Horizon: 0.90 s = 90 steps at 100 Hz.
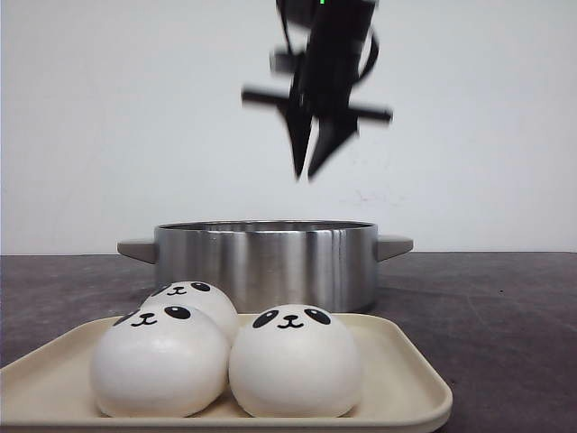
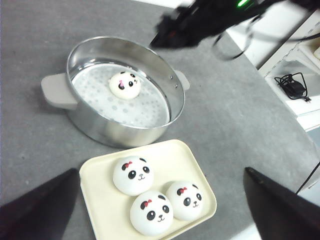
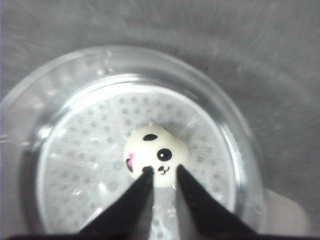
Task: Steam buns
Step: 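Raise the right gripper away and bring the left gripper toward the tray, then lower the open left gripper around the remaining back panda bun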
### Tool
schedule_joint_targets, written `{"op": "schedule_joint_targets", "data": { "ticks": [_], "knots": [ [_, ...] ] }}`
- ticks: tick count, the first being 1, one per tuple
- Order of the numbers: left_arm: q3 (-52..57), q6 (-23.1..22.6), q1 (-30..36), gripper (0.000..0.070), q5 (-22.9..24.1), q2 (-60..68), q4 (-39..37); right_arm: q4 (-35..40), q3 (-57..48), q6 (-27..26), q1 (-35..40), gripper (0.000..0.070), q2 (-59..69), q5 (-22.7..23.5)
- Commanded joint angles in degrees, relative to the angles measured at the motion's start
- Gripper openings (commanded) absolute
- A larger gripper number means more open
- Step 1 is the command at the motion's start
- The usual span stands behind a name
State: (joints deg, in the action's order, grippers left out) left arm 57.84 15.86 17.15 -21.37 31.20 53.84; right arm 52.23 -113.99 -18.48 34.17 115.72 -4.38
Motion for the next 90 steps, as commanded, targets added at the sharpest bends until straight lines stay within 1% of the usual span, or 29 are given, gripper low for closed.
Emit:
{"op": "schedule_joint_targets", "data": {
  "ticks": [1, 4, 11, 22, 40, 45, 55, 64, 76, 82, 90],
  "knots": [
    [0.66, -0.13, 0.44, 0.0519, -0.13, 1.33, -0.48, 0.76, -1.92, 2.75, 2.89, 0.0018, -4.22, -1.20],
    [0.66, -0.13, 0.68, 0.0502, -0.13, 1.99, -0.48, 1.11, -1.92, 3.06, 4.04, 0.0018, -6.43, -2.21],
    [0.66, -0.15, 1.55, 0.0503, -0.33, 4.15, -0.42, 1.66, -1.92, 3.19, 7.26, 0.0017, -11.89, -4.50],
    [0.66, -1.40, 4.11, 0.0505, -1.18, 9.25, 0.37, 0.85, -1.92, 5.18, 13.49, 0.0017, -20.92, -5.81],
    [0.66, -1.68, 10.23, 0.0510, -0.63, 20.35, 0.15, 0.66, -1.92, 5.27, 24.52, 0.0016, -32.87, -14.73],
    [0.66, -1.68, 12.07, 0.0510, 0.24, 23.56, -0.26, 1.01, -1.92, 4.44, 26.99, 0.0016, -35.12, -16.87],
    [0.66, -1.62, 16.24, 0.0510, 2.71, 30.12, -1.84, 2.27, -1.92, 3.76, 30.67, 0.0016, -38.27, -19.69],
    [0.66, -1.64, 19.19, 0.0512, 6.03, 35.60, -4.04, 3.98, -1.92, 2.60, 32.22, 0.0016, -40.09, -22.14],
    [0.66, -1.36, 21.38, 0.0516, 10.64, 42.14, -7.74, 4.42, -1.92, 0.37, 33.35, 0.0016, -41.38, -27.85],
    [0.66, -1.22, 22.03, 0.0516, 11.04, 44.61, -9.33, 4.26, -1.92, 0.37, 34.21, 0.0016, -41.72, -29.07],
    [0.66, -1.22, 22.64, 0.0516, 11.06, 47.74, -11.13, 4.22, -1.92, 0.39, 35.12, 0.0016, -41.72, -29.14]
  ]
}}
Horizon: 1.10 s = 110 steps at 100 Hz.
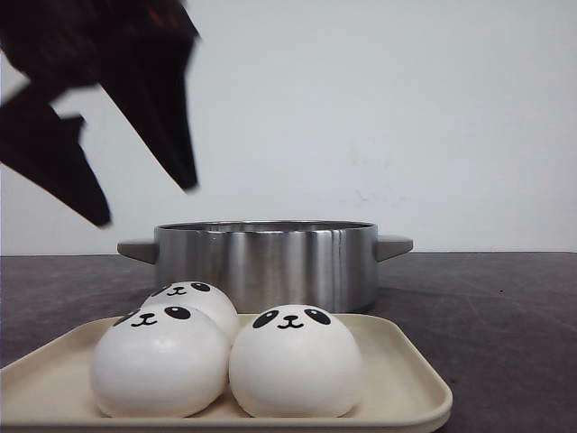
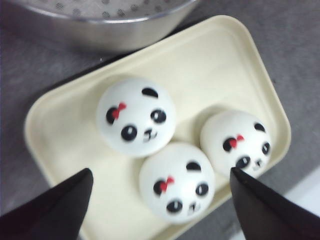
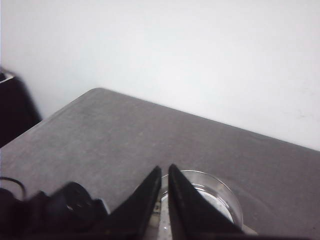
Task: Steam buns
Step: 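Lower the open left gripper around the remaining back panda bun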
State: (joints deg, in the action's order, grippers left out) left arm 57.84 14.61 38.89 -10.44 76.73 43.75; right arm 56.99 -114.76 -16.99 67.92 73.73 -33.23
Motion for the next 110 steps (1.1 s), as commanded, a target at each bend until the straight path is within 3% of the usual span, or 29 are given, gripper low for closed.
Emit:
{"op": "schedule_joint_targets", "data": {
  "ticks": [1, 32, 57, 71, 94, 101, 110],
  "knots": [
    [0.66, 0.02, 0.94, 0.0516, 0.13, 2.58, -1.25, -0.52, -1.16, -1.09, 1.46, 0.0016, 0.26, -0.31],
    [0.66, 4.79, 0.98, 0.0516, 1.62, 11.39, -7.72, -0.39, -1.16, -2.54, 3.41, 0.0016, -0.07, -0.37],
    [0.66, 7.15, 0.98, 0.0516, 3.58, 15.80, -9.05, 0.20, -1.16, -3.28, 5.92, 0.0016, -1.07, -3.74],
    [0.66, 7.37, 0.98, 0.0515, 4.50, 16.72, -9.60, 1.75, -1.16, -4.22, 7.80, 0.0016, -1.60, -9.11],
    [0.66, 7.32, 0.98, 0.0499, 5.57, 17.53, -9.46, 4.42, -1.16, -5.46, 9.18, 0.0016, -1.60, -13.11],
    [0.66, 7.30, 0.98, 0.0437, 5.95, 17.62, -9.20, 4.98, -1.16, -6.32, 9.53, 0.0016, -1.60, -14.88],
    [0.66, 7.06, 0.98, 0.0268, 6.69, 17.62, -8.98, 5.22, -1.16, -6.73, 9.90, 0.0016, -1.60, -15.47]
  ]
}}
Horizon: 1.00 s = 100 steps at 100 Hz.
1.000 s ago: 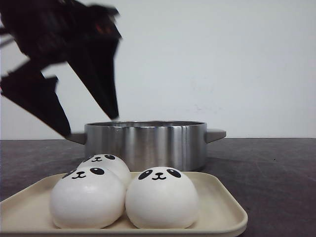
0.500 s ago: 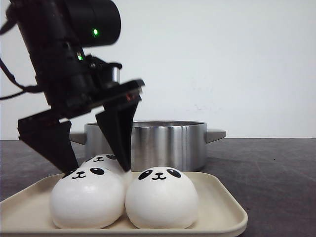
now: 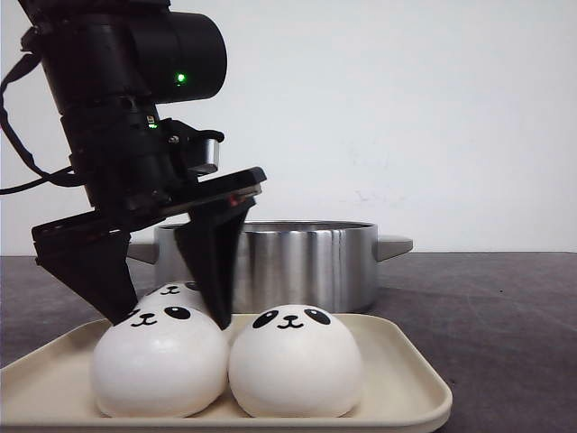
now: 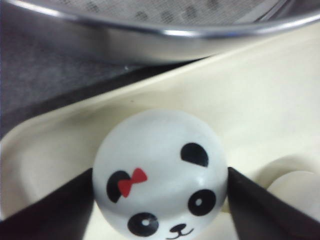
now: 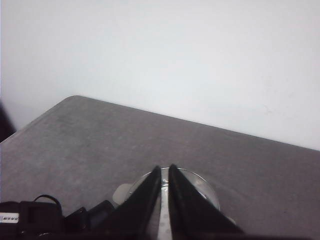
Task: Steam buns
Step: 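Lower the open left gripper around the remaining back panda bun, then grip the bun with the left gripper, lift and carry it into the pot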
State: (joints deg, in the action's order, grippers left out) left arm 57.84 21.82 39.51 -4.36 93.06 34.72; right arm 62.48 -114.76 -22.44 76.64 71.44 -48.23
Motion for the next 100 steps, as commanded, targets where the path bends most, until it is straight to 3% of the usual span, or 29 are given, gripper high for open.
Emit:
{"op": "schedule_joint_targets", "data": {
  "ticks": [1, 20, 44, 68, 87, 100],
  "knots": [
    [0.66, -0.17, 0.37, 0.0249, 0.61, 1.29, 0.04, -0.26, -1.16, -1.29, 1.20, 0.0016, 0.70, -0.55],
    [0.66, -1.70, 0.39, 0.0000, 0.61, 1.27, 0.00, 0.17, -1.16, -1.09, 1.22, 0.0016, 0.70, -3.87],
    [0.70, -1.88, 1.53, 0.0000, 0.28, -4.15, 0.24, 2.05, -1.16, -0.66, 1.22, 0.0016, 0.70, -6.69],
    [0.74, -1.11, 3.06, 0.0003, 0.66, -18.08, -7.78, 2.80, -1.16, -0.50, 1.22, 0.0016, 0.66, -7.48],
    [3.89, -0.13, 2.14, 0.0003, 7.69, -21.70, -13.64, 3.04, -1.16, -0.48, 1.25, 0.0016, 0.66, -7.10],
    [9.44, -1.49, -0.37, 0.0003, 8.13, -17.77, -13.25, 3.56, -1.16, -0.52, 1.25, 0.0016, 0.66, -7.08]
  ]
}}
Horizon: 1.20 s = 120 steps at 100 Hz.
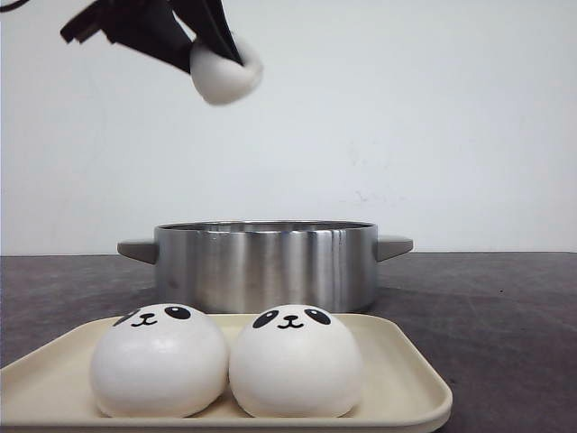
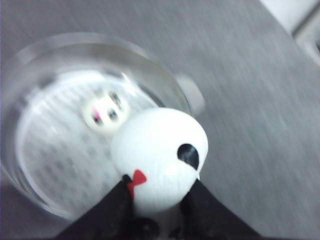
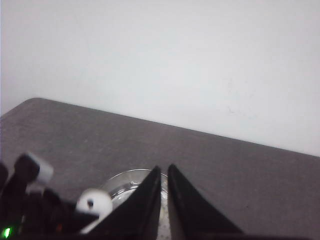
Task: Steam buns
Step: 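Grip the bun with the left gripper, lift and carry it into the pot, then open the left gripper to release the bun and raise it away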
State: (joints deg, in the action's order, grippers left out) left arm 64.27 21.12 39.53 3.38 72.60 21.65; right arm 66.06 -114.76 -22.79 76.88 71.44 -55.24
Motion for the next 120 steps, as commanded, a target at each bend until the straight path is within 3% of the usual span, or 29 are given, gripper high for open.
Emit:
{"op": "schedule_joint_targets", "data": {
  "ticks": [1, 46, 72, 92, 120],
  "knots": [
    [3.52, -0.90, -0.55, 0.0003, 0.37, 3.15, -0.11, 0.04, -1.16, -0.17, 1.01, 0.0016, 0.66, -0.07],
    [23.96, -5.14, -5.55, 0.0003, 1.25, 26.95, 8.44, 3.19, -1.16, -0.70, 1.01, 0.0016, 0.68, -0.11],
    [24.61, -5.64, -6.56, 0.0003, 6.32, 33.97, 9.35, 7.54, -1.16, -4.87, 1.01, 0.0016, 0.33, -0.28],
    [24.61, -5.44, -8.04, 0.0007, 6.51, 36.89, 9.18, 10.10, -1.16, -7.72, 1.01, 0.0016, 0.28, -0.28],
    [24.61, -5.53, -9.01, 0.0261, 6.51, 37.27, 8.33, 10.73, -1.16, -9.60, 1.90, 0.0016, 0.35, -1.16]
  ]
}}
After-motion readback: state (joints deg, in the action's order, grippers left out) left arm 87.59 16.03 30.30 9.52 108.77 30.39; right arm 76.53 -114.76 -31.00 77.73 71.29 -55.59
